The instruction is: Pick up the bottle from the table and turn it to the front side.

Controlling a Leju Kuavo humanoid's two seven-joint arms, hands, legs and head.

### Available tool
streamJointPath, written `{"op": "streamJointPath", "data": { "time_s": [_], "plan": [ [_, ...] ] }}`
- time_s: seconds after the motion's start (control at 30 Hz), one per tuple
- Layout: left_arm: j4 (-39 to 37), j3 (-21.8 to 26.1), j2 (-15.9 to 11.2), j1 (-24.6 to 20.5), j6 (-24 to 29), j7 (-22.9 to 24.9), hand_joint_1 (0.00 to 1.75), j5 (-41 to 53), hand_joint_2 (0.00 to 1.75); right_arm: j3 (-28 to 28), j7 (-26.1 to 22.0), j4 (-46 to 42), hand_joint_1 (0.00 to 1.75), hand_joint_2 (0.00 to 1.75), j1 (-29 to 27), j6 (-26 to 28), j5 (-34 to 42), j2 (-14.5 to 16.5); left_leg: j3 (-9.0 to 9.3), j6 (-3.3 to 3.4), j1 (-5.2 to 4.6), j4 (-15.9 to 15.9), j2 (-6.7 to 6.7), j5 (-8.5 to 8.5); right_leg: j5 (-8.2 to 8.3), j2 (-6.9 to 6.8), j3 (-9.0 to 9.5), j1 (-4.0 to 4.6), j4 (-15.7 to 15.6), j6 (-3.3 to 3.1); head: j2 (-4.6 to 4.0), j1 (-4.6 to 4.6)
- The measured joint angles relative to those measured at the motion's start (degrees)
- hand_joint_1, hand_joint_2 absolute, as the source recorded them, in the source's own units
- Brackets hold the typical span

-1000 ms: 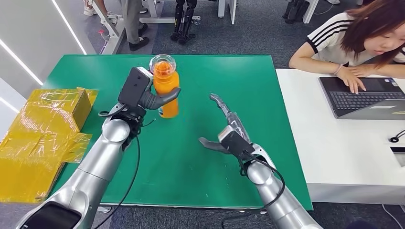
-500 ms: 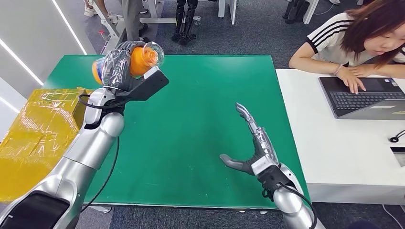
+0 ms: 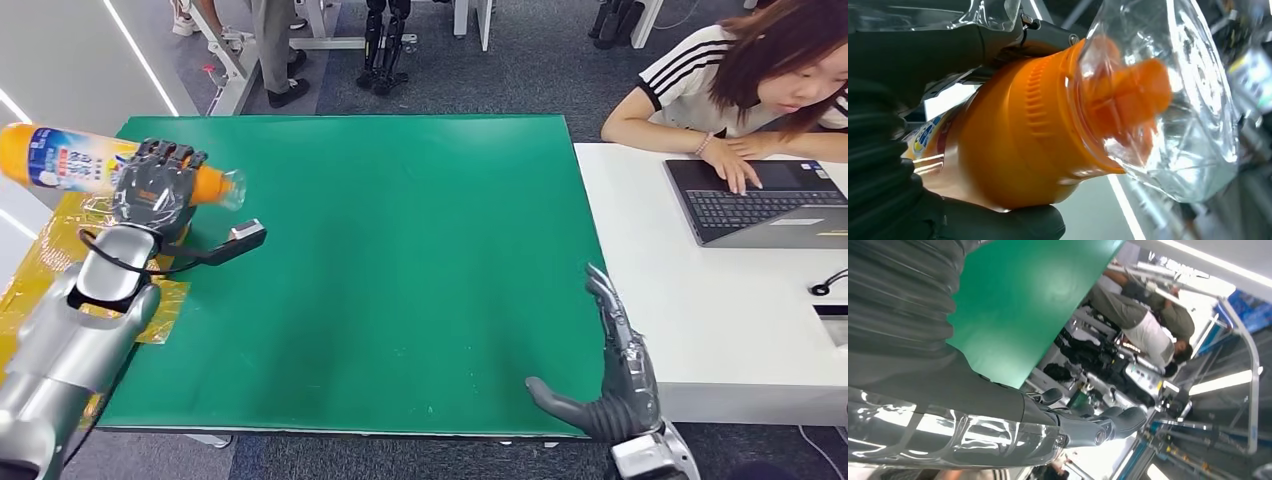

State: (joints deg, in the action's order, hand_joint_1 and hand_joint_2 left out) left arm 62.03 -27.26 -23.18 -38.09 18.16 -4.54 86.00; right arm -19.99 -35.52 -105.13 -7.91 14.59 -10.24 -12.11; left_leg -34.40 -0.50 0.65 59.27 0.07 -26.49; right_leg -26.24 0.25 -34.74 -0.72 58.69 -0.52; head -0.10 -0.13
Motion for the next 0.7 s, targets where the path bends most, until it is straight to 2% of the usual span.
{"op": "streamJointPath", "data": {
  "time_s": [0.1,0.23,0.4,0.53,0.7],
  "plan": [
    [2.2,1.4,-4.4,2.5,-3.6,-0.8,1.75,-2.0,1.75,2.2,-0.5,-2.2,0.0,1.75,-2.2,-0.3,0.5,0.0,-0.01,0.0,0.0,0.0,-0.02,0.0,-0.02,-0.03,-0.03,0.01,0.0,-0.02,0.0,0.01],
    [3.8,2.3,-7.4,4.0,-5.4,-0.9,1.75,-2.8,1.75,3.6,-0.6,-3.8,0.0,1.75,-3.4,-0.5,0.6,0.0,-0.04,0.0,-0.01,0.0,-0.06,0.01,-0.02,-0.11,0.01,0.0,0.0,-0.02,0.0,0.02],
    [4.9,4.0,-8.2,7.2,-9.1,-1.0,1.75,-5.2,1.75,4.4,-0.7,-5.1,0.0,1.75,-4.5,-1.8,-0.4,0.0,0.01,0.0,-0.05,0.0,-0.02,0.0,0.0,-0.05,0.04,-0.03,0.0,-0.01,0.0,0.01],
    [5.7,5.6,-7.9,11.5,-9.5,-1.2,1.75,-6.1,1.75,4.8,-0.6,-6.0,0.0,1.75,-5.3,-2.4,-1.2,0.0,-0.02,0.0,-0.01,0.0,-0.02,0.0,-0.01,-0.05,0.0,-0.03,-0.1,-0.02,-0.01,0.02],
    [6.3,6.8,-7.9,13.1,-9.7,-1.3,1.75,-6.4,1.75,5.1,-0.6,-6.5,0.0,1.75,-5.5,-2.4,-1.3,0.0,-0.02,0.0,0.0,0.0,-0.03,0.0,-0.01,-0.05,0.01,-0.02,0.0,-0.02,-0.01,0.02]
  ]
}}
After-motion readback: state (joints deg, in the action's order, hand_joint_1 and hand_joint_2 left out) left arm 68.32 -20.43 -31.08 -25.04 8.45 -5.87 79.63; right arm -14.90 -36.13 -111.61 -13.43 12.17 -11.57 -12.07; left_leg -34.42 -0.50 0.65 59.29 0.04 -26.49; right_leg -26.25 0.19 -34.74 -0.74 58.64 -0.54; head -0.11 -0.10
